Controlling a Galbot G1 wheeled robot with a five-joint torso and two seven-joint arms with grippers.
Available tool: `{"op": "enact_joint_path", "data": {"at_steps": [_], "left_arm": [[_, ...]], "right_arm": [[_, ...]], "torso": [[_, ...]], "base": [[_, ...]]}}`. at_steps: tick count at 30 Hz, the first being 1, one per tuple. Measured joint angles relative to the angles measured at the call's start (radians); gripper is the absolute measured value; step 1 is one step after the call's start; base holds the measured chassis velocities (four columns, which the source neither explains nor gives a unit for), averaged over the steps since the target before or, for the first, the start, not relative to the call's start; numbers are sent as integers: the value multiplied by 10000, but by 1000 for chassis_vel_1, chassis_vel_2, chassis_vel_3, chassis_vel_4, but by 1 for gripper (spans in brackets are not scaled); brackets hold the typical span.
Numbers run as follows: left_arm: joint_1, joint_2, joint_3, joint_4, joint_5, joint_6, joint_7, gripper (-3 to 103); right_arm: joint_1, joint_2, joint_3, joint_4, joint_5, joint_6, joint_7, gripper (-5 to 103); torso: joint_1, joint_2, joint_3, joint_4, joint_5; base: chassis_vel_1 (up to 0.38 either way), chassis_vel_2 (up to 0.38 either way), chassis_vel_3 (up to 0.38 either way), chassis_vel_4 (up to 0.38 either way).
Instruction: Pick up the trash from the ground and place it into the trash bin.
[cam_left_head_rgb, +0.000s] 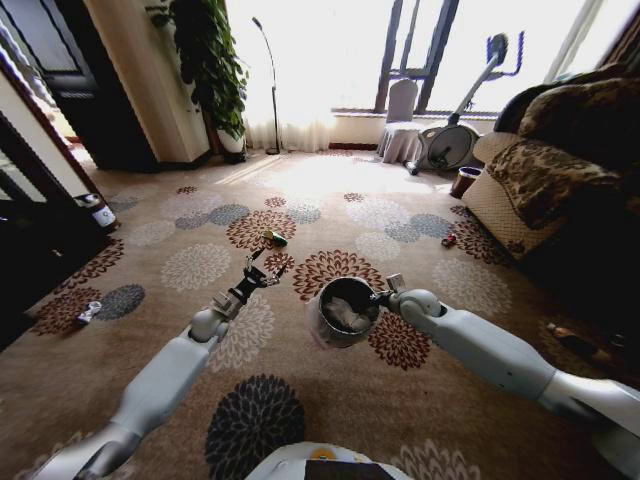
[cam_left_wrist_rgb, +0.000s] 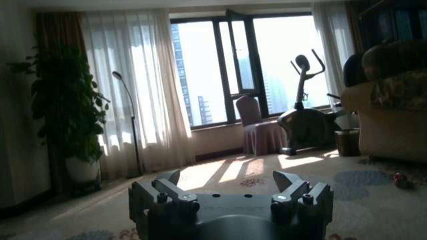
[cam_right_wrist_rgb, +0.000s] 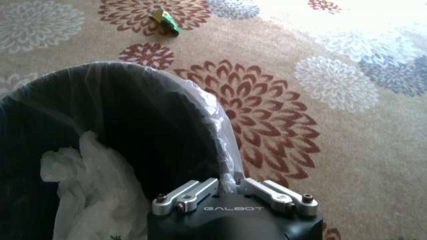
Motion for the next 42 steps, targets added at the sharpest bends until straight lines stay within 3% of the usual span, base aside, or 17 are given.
{"op": "enact_joint_path", "data": {"at_steps": [1,2,3,4,5,7,8,10,13,21,26,31,42], "left_arm": [[0,0,0,0,0,0,0,96],[110,-11,-132,-90,-475,967,-755,95],[183,-2,-265,-220,-892,1576,-1188,95],[233,-2,-389,-335,-1185,2000,-1517,95],[233,-2,-389,-335,-1185,2000,-1517,95],[354,-61,-837,-529,-1707,3130,-2262,94],[354,-61,-837,-529,-1707,3130,-2262,94],[416,-115,-1132,-570,-1966,3730,-2452,92],[542,-182,-1398,-571,-2248,4182,-2474,93],[881,-248,-1930,-188,-2359,4814,-2549,93],[879,121,-2430,456,-2338,5364,-2517,94],[1174,347,-2815,423,-2362,5287,-2236,94],[1528,60,-2945,253,-2016,4835,-2063,94]], "right_arm": [[0,0,0,0,0,0,0,0],[-231,9,331,-94,-292,261,-107,0],[-396,-30,526,-120,-477,500,-149,0],[-496,-74,622,-126,-566,687,-177,0],[-496,-74,622,-126,-566,687,-177,0],[-727,-307,863,-119,-790,1473,-231,0],[-727,-307,863,-119,-790,1473,-231,0],[-793,-509,1048,-10,-799,1864,-284,0],[-865,-696,1186,221,-786,2155,-323,0],[-1272,-969,1576,1039,-774,2028,-590,0],[-1513,-927,1769,1710,-700,1844,-637,0],[-1530,-649,1768,1874,-685,1809,-607,0],[-1626,-207,1760,1766,-695,1827,-376,0]], "torso": [[0,0,0,0,0],[0,0,0,-3,0],[0,0,0,-2,3],[0,0,-1,-2,3],[0,0,-1,-2,3],[0,0,0,-6,5],[0,0,0,-6,5],[0,1,-1,-9,0],[0,0,-1,-4,3],[0,0,-1,-5,0],[1,0,-1,-4,-1],[1,0,-1,-4,0],[2,0,0,-4,-5]], "base": [[0,0,0,0],[0,0,0,0],[0,0,0,0],[0,0,0,0],[0,0,0,0],[0,0,0,0],[0,0,0,0],[0,0,0,0],[0,0,0,0],[0,0,0,0],[0,0,0,0],[86,68,-62,-79],[194,190,-201,-211]]}}
